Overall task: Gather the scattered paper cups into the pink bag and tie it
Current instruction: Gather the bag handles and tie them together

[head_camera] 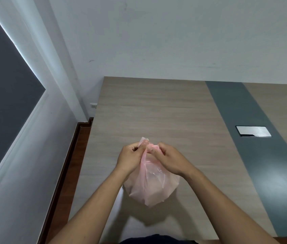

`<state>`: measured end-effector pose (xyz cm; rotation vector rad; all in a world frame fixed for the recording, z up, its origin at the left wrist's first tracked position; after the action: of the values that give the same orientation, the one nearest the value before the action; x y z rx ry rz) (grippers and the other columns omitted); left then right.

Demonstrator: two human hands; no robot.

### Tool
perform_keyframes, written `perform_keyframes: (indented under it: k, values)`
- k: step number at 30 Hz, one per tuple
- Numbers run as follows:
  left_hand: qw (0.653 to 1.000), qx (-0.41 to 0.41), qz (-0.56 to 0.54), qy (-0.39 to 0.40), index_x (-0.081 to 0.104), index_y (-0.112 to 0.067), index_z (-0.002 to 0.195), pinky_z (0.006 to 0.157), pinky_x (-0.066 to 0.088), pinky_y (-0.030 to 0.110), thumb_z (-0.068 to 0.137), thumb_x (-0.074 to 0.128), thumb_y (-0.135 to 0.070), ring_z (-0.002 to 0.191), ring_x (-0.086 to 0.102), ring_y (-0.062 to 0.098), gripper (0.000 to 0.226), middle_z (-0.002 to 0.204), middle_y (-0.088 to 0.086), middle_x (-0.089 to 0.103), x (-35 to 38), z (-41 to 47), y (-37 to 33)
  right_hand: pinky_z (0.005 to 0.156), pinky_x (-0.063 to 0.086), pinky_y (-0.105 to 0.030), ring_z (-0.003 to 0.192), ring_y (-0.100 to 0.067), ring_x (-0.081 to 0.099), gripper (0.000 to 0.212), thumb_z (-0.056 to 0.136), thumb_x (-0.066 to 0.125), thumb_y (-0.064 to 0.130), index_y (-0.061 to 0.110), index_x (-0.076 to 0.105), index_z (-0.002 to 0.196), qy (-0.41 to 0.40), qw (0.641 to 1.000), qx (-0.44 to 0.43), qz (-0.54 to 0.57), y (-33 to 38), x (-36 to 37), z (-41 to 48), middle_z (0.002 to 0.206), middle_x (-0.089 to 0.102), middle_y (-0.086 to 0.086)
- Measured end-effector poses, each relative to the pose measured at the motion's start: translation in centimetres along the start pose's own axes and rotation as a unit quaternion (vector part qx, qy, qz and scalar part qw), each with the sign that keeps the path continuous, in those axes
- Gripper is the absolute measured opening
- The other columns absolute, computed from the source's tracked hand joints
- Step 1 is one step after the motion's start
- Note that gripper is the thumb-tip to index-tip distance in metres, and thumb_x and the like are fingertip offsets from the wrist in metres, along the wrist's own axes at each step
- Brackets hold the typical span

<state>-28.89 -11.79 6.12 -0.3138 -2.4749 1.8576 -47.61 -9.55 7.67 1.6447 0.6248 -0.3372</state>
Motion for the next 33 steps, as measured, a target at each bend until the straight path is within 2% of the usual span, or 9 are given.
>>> perform_keyframes:
  k: [2, 4, 7, 10, 14, 17, 20, 25, 33]
  values:
    - [1.000, -0.001, 0.007, -0.013, 0.089, -0.020, 0.094, 0.075, 0.056, 0.040, 0.108, 0.067, -0.056, 0.077, 0.071, 0.028, 0.045, 0.095, 0.022, 0.082, 0.0, 0.2, 0.2, 0.060, 0.042, -0.019, 0.065, -0.001, 0.052, 0.046, 0.088, 0.076, 0.072, 0.034, 0.051, 0.082, 0.041, 0.998, 0.008, -0.038, -0.1, 0.1, -0.2, 0.074, 0.059, 0.024]
    - [1.000, -0.003, 0.020, -0.022, 0.087, -0.015, 0.093, 0.073, 0.048, 0.039, 0.108, 0.067, -0.057, 0.074, 0.061, 0.024, 0.048, 0.095, 0.029, 0.077, -0.2, 0.5, 0.5, 0.066, 0.048, -0.028, 0.071, -0.004, 0.057, 0.038, 0.088, 0.082, 0.057, 0.036, 0.051, 0.091, 0.057, 0.997, 0.019, -0.047, -0.6, 0.1, -0.4, 0.085, 0.065, 0.019]
    - [1.000, -0.018, 0.005, -0.018, 0.083, -0.006, 0.095, 0.075, 0.044, 0.037, 0.109, 0.065, -0.058, 0.076, 0.057, 0.019, 0.056, 0.079, 0.020, 0.070, -0.3, 0.6, 0.9, 0.077, 0.055, -0.039, 0.078, -0.010, 0.065, 0.033, 0.093, 0.077, 0.036, 0.034, 0.049, 0.111, 0.051, 0.998, 0.030, 0.016, -0.6, 0.3, -0.5, 0.094, 0.074, 0.004]
    - [0.999, -0.036, -0.018, -0.009, 0.084, -0.007, 0.096, 0.080, 0.052, 0.039, 0.110, 0.065, -0.054, 0.080, 0.067, 0.022, 0.053, 0.087, 0.010, 0.080, -0.1, 0.6, 1.3, 0.076, 0.053, -0.039, 0.078, -0.023, 0.067, 0.038, 0.094, 0.071, 0.027, 0.038, 0.045, 0.119, 0.027, 0.998, 0.005, 0.063, -0.4, 0.4, -0.4, 0.097, 0.078, -0.004]
    - [0.989, -0.115, -0.097, 0.013, 0.091, -0.018, 0.083, 0.078, 0.062, 0.035, 0.108, 0.070, -0.051, 0.075, 0.080, 0.020, 0.046, 0.085, 0.008, 0.086, -0.1, 1.2, 1.9, 0.068, 0.051, -0.033, 0.073, -0.017, 0.063, 0.033, 0.095, 0.075, 0.034, 0.044, 0.055, 0.119, -0.032, 0.998, -0.036, 0.038, -1.0, 0.2, -0.1, 0.081, 0.067, 0.007]
    - [0.979, -0.160, -0.121, 0.024, 0.089, -0.020, 0.070, 0.070, 0.057, 0.028, 0.106, 0.074, -0.048, 0.063, 0.073, 0.013, 0.047, 0.077, 0.001, 0.082, -0.3, 1.6, 2.5, 0.073, 0.056, -0.029, 0.082, -0.012, 0.069, 0.018, 0.099, 0.078, 0.031, 0.041, 0.070, 0.112, -0.058, 0.994, -0.084, 0.044, -1.2, 0.2, 0.0, 0.096, 0.073, 0.013]
    - [0.969, -0.195, -0.150, 0.015, 0.090, -0.017, 0.072, 0.078, 0.056, 0.032, 0.104, 0.078, -0.043, 0.065, 0.073, 0.014, 0.043, 0.083, 0.002, 0.084, -0.6, 2.0, 3.1, 0.077, 0.064, -0.028, 0.088, -0.018, 0.075, 0.010, 0.099, 0.084, 0.025, 0.030, 0.085, 0.107, -0.082, 0.986, -0.098, 0.106, -1.1, 0.3, 0.1, 0.108, 0.073, 0.009]
    - [0.962, -0.216, -0.168, 0.021, 0.090, -0.009, 0.086, 0.060, 0.055, 0.021, 0.105, 0.079, -0.033, 0.055, 0.071, 0.007, 0.033, 0.083, 0.001, 0.084, -0.4, 2.3, 3.9, 0.089, 0.060, -0.025, 0.104, -0.012, 0.076, 0.013, 0.097, 0.084, 0.024, 0.023, 0.090, 0.109, -0.131, 0.983, -0.110, 0.064, -1.0, 0.4, -0.1, 0.104, 0.080, 0.010]
    - [0.953, -0.209, -0.221, -0.019, 0.089, -0.003, 0.106, 0.089, 0.069, 0.041, 0.110, 0.071, -0.036, 0.108, 0.084, 0.032, 0.038, 0.111, 0.017, 0.087, -0.8, 2.1, 4.2, 0.100, 0.056, -0.022, 0.113, -0.007, 0.075, 0.017, 0.101, 0.081, 0.018, 0.021, 0.090, 0.115, -0.187, 0.972, -0.137, 0.019, -0.7, 0.8, -0.6, 0.115, 0.080, 0.007]
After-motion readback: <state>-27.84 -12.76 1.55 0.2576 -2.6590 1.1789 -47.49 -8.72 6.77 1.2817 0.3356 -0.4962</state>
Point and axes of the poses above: each hand's wrist, its own z-axis towards the middle knuckle, its own x-axis out of the palm, y = z × x, the point moved 2 cm from there along z, towards the middle knuckle
